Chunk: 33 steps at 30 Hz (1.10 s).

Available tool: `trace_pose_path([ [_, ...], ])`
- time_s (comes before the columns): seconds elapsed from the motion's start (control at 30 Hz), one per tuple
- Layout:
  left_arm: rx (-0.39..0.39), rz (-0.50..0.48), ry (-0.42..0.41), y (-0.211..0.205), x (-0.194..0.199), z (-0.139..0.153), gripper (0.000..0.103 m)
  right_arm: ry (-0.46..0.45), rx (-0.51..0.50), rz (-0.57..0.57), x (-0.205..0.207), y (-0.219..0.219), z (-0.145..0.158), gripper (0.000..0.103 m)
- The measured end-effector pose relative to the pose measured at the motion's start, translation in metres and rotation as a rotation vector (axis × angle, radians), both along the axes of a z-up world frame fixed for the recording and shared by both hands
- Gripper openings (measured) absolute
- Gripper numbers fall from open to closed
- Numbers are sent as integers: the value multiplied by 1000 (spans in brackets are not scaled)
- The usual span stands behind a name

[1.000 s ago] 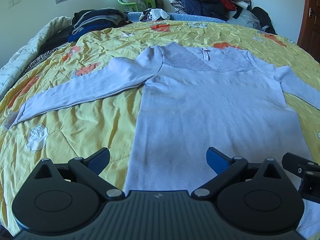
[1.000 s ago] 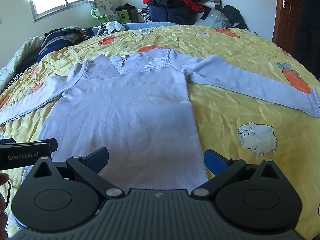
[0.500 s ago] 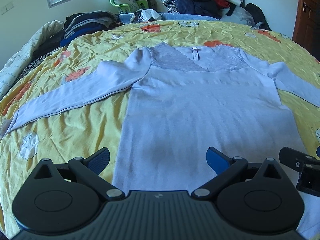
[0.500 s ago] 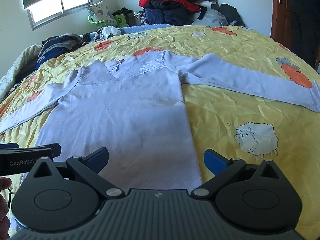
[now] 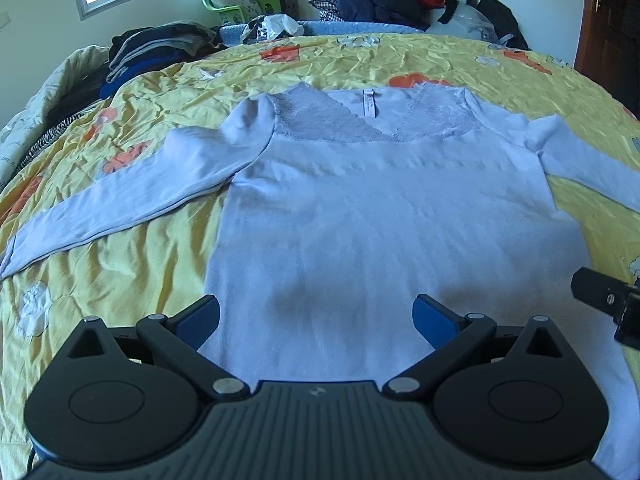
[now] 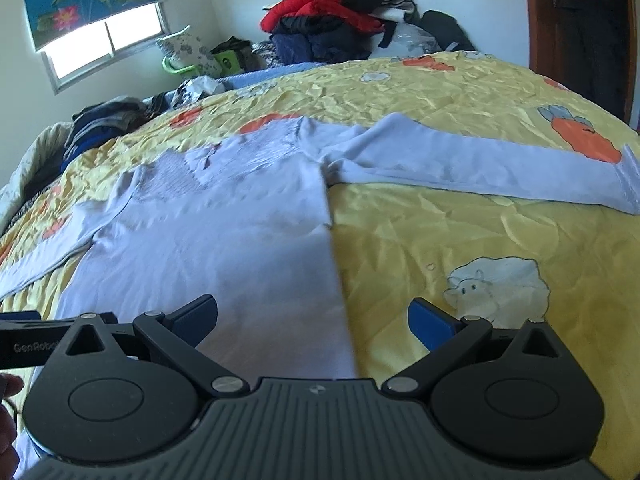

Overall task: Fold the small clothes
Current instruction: 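Reach the right gripper to the sleeve cuff and close on it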

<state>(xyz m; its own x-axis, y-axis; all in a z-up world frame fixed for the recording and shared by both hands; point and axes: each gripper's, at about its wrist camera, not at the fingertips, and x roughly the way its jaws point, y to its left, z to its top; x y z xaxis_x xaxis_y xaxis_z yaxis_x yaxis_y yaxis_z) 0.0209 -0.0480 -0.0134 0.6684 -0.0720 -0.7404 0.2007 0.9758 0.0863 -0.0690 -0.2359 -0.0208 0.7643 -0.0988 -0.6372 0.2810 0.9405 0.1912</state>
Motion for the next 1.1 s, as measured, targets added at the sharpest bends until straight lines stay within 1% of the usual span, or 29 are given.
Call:
trace_pose_path([
  [0.13, -19, -15, -2, -5, 3, 3, 103, -31, -12, -50, 0, -19, -2, 102],
  [0.27, -26, -37, -12, -11, 5, 4, 103, -64, -22, -145, -2, -49, -3, 102],
  [0.43, -21, -52, -34, -15, 8, 5, 103, -127, 46, -283, -15, -107, -11, 102],
  [0.57, -28, -56, -16, -18, 14, 2, 103, -161, 73, -400, -25, -149, -17, 102],
  [0.67, -25, -63, -12, -22, 16, 0, 103, -204, 133, -469, -33, -176, -22, 100],
  [0.7, -23, -66, -12, -24, 17, -1, 103, -216, 137, -488, -34, -182, -23, 99],
  [0.8, -21, -73, -9, -26, 18, -1, 103, -231, 116, -546, -34, -197, -25, 96],
  [0.97, -5, -79, 4, -29, 21, -4, 103, -302, 142, -629, -30, -228, -32, 90],
  [1.03, -3, -80, 7, -30, 22, -5, 103, -309, 149, -659, -25, -241, -33, 86],
  [1.1, -9, -86, 7, -30, 23, -4, 103, -308, 150, -687, -20, -253, -33, 77],
])
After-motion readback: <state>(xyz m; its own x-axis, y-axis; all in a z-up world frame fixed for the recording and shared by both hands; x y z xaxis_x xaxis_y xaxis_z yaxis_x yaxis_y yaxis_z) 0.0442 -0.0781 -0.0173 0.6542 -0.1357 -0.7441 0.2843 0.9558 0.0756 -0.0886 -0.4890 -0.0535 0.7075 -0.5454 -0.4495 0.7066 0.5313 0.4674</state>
